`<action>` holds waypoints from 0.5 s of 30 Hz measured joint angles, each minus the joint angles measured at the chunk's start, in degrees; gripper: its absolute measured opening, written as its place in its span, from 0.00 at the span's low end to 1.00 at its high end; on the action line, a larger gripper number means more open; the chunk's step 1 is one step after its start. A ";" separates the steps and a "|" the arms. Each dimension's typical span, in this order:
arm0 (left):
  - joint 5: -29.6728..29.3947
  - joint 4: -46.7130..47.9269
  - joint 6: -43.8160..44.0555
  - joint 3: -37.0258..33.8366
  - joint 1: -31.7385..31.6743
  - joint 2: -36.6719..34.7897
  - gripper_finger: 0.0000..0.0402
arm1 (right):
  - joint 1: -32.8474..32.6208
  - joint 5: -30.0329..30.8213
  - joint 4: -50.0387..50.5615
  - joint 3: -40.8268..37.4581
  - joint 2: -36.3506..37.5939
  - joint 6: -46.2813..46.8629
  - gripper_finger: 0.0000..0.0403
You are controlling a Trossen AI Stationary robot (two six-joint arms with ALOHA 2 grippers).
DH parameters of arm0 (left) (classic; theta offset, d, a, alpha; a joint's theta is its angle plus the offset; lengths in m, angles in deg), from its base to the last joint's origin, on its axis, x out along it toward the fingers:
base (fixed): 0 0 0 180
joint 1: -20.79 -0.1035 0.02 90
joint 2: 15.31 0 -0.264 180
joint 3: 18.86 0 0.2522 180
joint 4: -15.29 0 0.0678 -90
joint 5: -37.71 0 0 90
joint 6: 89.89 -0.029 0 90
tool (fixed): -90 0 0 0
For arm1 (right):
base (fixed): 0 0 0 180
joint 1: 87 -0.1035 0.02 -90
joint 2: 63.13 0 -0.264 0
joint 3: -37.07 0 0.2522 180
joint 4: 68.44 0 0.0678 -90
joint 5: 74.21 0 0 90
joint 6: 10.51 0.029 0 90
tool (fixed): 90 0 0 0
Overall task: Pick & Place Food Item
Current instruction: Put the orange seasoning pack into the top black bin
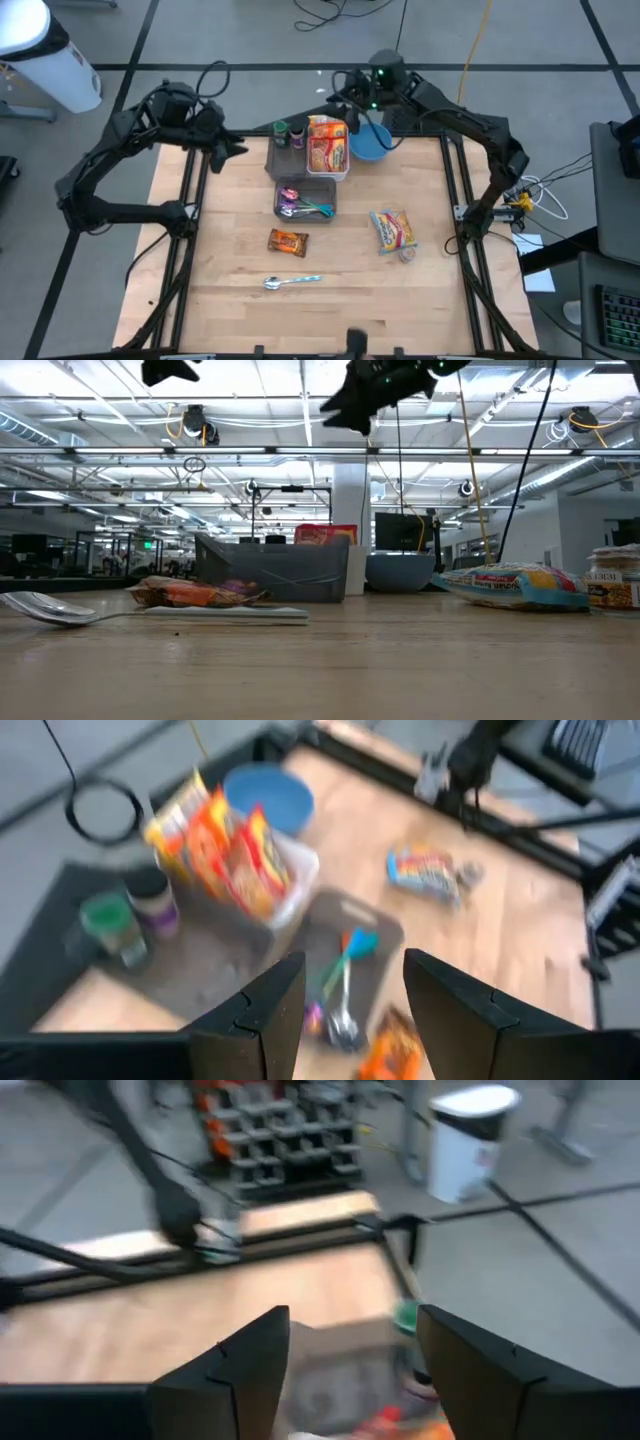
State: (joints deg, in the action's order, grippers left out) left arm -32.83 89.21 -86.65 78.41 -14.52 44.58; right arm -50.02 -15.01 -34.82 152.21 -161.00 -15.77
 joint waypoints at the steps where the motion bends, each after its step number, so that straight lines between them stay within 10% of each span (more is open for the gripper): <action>1: -0.01 1.78 0.29 0.00 0.43 -0.32 0.45 | -1.03 -1.13 -0.40 0.01 0.37 0.86 0.54; 15: -2.00 13.77 6.21 0.00 12.98 -6.48 0.45 | -23.93 4.01 -1.47 -0.11 -2.23 3.28 0.56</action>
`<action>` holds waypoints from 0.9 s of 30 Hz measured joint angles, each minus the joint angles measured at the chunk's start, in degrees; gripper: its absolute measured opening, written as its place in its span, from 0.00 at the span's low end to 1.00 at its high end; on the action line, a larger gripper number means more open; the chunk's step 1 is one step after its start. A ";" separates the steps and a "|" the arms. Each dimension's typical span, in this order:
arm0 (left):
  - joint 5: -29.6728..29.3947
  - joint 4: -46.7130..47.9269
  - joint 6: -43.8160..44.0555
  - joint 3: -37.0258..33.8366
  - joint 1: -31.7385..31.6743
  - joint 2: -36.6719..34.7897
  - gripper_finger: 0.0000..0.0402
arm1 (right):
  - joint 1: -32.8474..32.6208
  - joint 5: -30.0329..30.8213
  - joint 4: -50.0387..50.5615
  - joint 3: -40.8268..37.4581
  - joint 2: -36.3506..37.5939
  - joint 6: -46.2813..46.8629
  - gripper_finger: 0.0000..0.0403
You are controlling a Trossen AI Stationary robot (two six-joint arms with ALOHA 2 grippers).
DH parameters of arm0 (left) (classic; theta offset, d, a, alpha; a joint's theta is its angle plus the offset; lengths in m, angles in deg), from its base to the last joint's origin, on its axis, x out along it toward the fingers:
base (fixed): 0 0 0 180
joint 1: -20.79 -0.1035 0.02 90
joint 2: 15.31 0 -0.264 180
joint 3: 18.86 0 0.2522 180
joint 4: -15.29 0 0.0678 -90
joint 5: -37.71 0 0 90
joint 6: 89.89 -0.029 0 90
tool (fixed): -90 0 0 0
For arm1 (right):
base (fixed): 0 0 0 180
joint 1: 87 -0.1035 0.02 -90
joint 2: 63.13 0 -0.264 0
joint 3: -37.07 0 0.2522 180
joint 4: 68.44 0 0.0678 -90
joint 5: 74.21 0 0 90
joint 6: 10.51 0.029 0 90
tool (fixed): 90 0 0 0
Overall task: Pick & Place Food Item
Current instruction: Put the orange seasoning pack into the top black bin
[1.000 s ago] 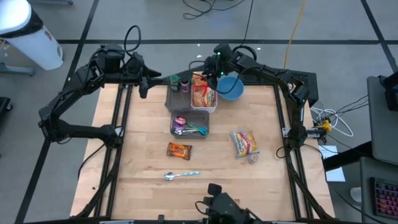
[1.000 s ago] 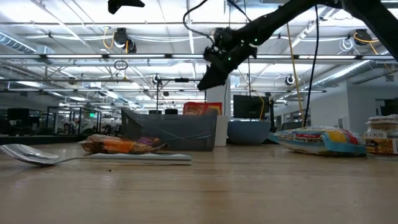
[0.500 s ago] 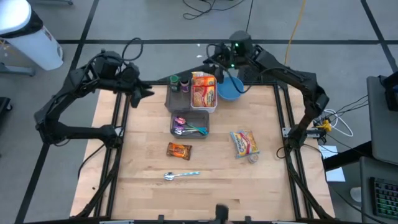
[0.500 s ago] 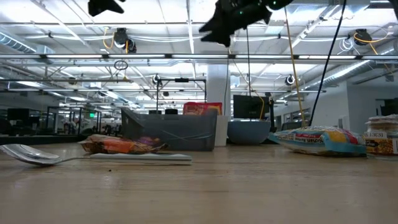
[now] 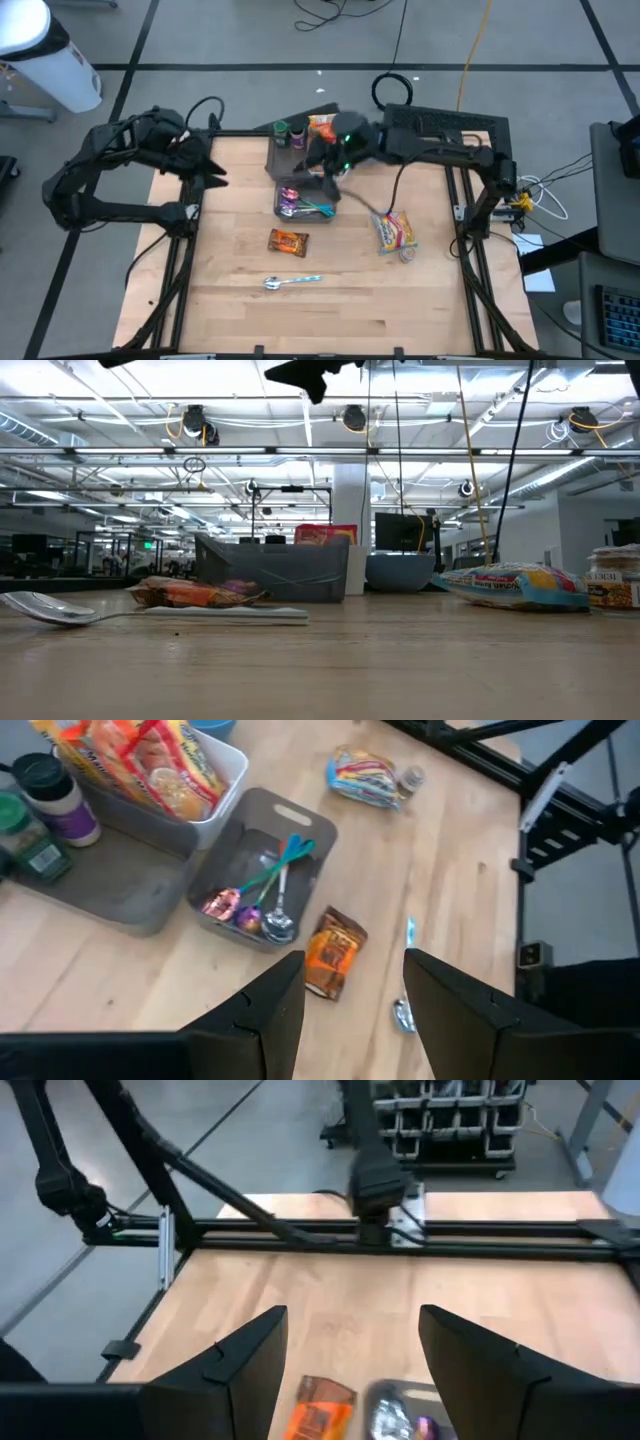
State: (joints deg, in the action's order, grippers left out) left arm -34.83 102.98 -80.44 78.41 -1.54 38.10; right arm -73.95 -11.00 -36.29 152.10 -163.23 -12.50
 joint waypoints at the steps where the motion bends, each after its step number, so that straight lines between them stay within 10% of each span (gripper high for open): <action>1: -0.70 0.17 0.82 0.00 1.27 -0.63 0.45 | -1.31 1.13 -0.44 0.02 -0.66 0.55 0.56; 10: -5.12 -6.08 13.84 -11.13 12.44 -9.68 0.45 | -9.10 1.55 -0.93 0.02 -5.11 7.10 0.54; 27: -12.01 -51.92 32.01 -47.09 34.13 -13.15 0.45 | -14.31 8.66 -3.89 -8.67 -5.29 26.55 0.52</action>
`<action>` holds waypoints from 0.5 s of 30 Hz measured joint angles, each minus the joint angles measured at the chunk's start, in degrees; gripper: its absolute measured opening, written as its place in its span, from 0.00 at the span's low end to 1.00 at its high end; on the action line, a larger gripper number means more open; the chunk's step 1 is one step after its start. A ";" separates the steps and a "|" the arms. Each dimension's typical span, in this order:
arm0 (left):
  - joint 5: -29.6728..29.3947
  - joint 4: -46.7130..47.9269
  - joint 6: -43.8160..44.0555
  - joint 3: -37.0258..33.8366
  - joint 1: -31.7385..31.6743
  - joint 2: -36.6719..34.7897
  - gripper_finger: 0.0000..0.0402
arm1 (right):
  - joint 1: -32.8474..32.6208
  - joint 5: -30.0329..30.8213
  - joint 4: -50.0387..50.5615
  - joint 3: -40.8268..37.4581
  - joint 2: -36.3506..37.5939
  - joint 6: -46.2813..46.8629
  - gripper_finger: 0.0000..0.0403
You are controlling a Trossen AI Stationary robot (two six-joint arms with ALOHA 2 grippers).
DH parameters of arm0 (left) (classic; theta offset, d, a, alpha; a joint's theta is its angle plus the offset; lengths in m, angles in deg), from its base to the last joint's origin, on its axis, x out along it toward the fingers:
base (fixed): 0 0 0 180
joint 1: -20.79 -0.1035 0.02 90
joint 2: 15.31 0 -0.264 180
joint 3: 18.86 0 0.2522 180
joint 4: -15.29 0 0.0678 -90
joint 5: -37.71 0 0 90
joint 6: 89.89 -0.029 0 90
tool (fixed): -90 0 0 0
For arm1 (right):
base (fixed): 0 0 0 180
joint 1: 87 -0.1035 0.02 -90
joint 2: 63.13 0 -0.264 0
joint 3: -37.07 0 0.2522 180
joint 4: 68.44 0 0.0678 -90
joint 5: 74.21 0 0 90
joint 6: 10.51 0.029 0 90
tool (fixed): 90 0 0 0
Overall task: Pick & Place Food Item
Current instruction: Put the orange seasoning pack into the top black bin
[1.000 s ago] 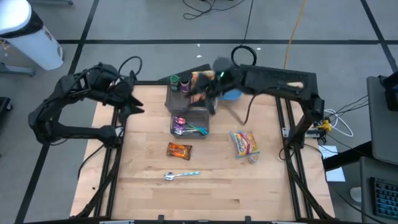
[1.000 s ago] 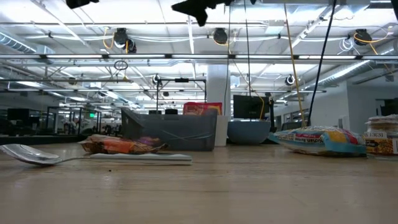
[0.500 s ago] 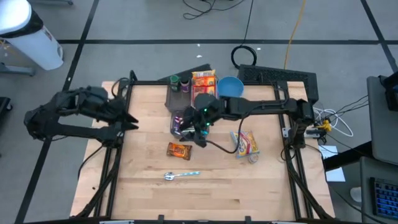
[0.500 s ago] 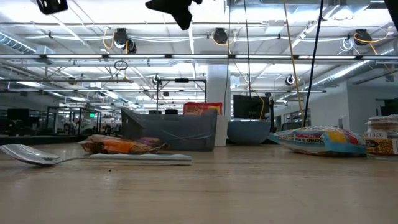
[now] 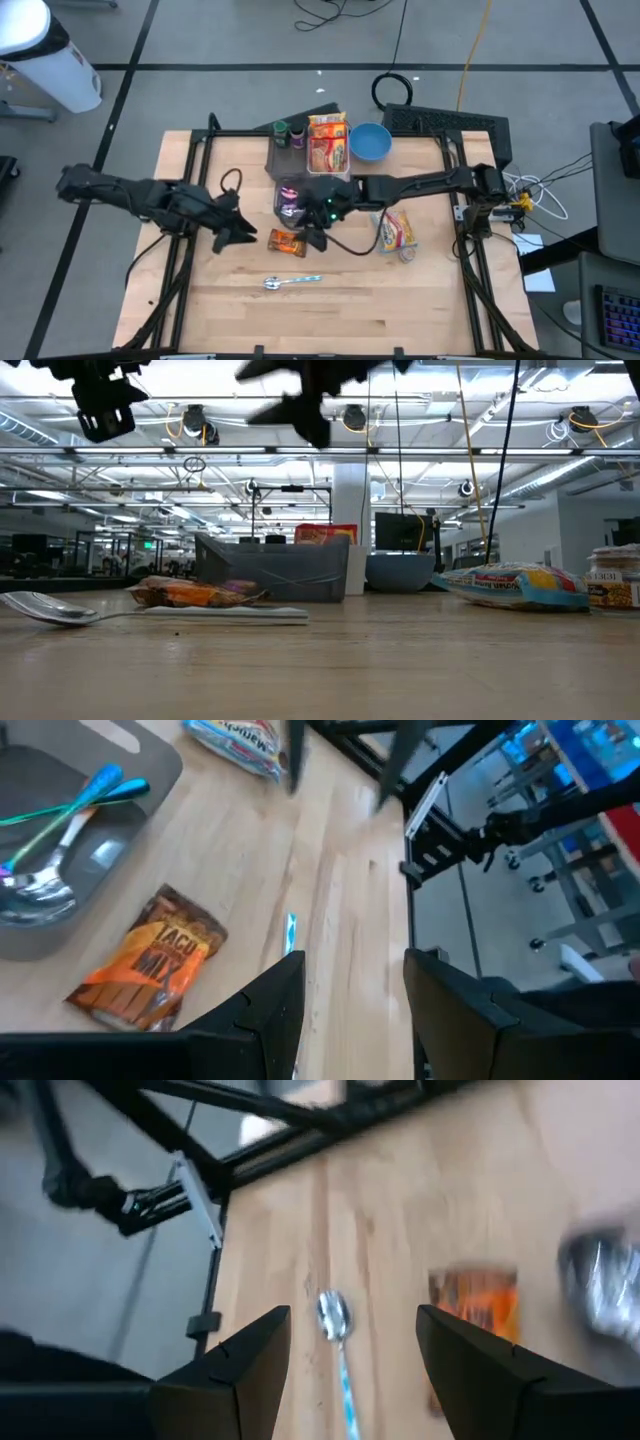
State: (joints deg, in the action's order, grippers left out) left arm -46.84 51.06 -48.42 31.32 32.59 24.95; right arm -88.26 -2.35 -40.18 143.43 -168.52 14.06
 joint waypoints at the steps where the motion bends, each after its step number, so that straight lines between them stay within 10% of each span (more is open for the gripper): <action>1: -0.90 -1.78 0.55 -0.88 0.60 0.40 0.45 | -0.02 -0.04 -2.12 -2.66 0.52 3.07 0.52; 15: -4.36 -3.90 5.03 -3.55 1.84 1.30 0.45 | -2.17 9.11 -43.64 -31.00 2.21 40.65 0.52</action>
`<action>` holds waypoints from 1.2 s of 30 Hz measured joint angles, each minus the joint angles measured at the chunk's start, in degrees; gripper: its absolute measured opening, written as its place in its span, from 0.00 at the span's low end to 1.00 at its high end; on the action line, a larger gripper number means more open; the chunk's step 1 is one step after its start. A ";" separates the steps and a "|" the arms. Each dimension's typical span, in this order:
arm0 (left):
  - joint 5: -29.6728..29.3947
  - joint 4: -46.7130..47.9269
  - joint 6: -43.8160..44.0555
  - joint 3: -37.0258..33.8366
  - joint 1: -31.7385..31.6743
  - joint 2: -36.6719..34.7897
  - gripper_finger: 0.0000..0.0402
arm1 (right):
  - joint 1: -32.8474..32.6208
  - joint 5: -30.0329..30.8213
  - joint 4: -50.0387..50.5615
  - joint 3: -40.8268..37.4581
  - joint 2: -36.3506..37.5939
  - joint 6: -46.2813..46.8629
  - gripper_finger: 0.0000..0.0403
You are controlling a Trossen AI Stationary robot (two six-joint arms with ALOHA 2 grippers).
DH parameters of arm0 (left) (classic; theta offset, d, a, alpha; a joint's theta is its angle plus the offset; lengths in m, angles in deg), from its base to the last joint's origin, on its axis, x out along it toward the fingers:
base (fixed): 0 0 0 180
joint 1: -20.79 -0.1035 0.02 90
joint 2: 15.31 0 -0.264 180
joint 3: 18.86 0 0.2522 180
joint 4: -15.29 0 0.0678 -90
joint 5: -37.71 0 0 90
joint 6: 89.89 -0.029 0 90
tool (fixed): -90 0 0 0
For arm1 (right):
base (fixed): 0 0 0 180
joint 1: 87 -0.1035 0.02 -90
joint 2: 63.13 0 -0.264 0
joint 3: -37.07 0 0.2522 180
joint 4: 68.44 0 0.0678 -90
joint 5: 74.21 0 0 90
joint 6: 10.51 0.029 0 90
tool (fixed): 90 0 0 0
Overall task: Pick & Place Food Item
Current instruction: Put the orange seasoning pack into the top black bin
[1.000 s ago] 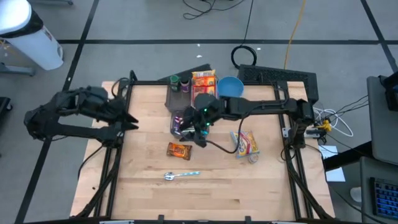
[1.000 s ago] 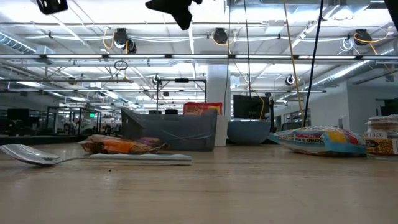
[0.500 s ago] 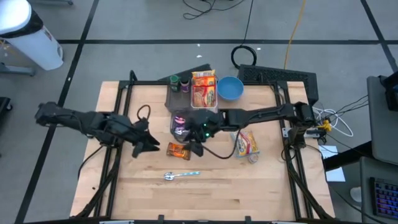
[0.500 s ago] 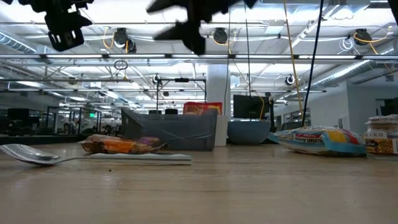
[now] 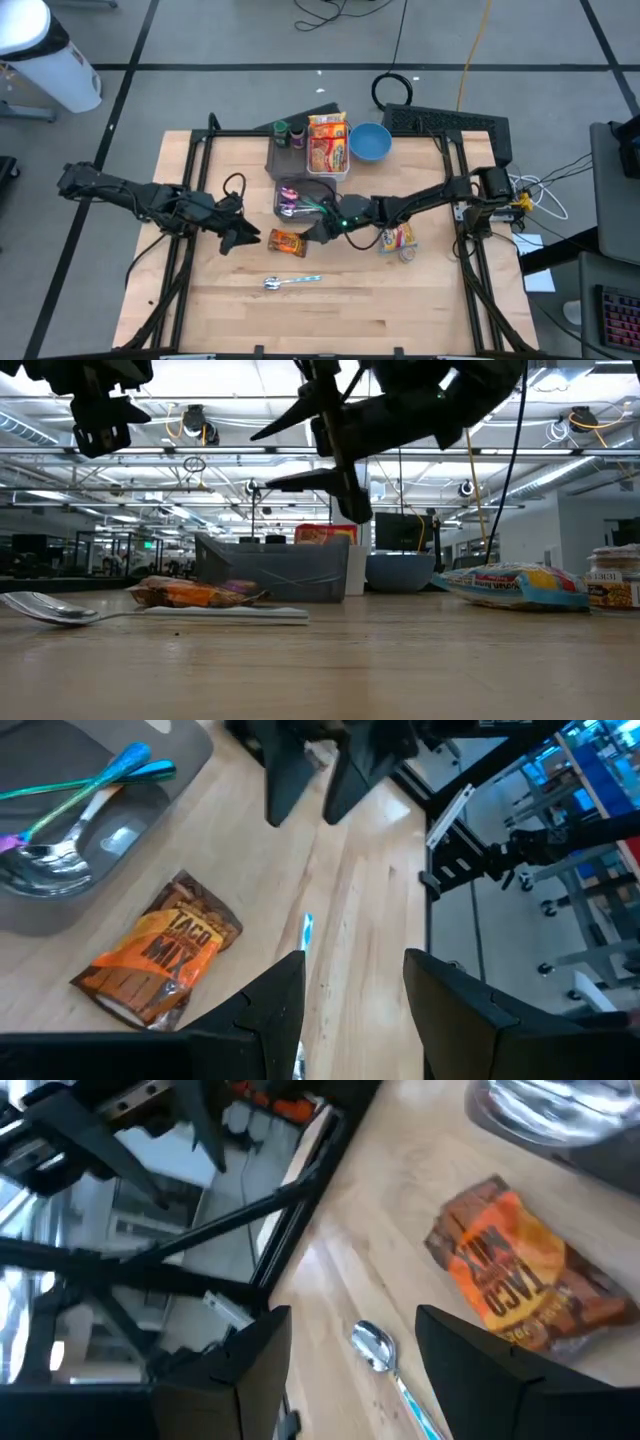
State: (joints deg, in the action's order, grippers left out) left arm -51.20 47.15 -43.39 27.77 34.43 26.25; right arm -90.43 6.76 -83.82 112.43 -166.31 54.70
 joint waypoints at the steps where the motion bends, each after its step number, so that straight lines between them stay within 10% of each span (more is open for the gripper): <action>1: -0.37 0.21 -0.02 0.00 -0.06 0.00 0.45 | -0.64 1.13 -0.26 -0.60 -0.03 0.93 0.52; 14: -5.23 2.63 -0.24 -0.02 -0.16 0.13 0.45 | -3.88 13.63 11.25 -1.94 -0.03 11.00 0.51; 36: -7.13 3.07 0.08 -0.02 -0.16 10.85 0.45 | -4.59 13.15 12.57 7.08 -10.61 13.61 0.51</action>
State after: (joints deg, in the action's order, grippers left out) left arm -58.33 50.22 -43.31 27.75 34.27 37.11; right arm -95.01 19.91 -71.26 119.51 -176.92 68.31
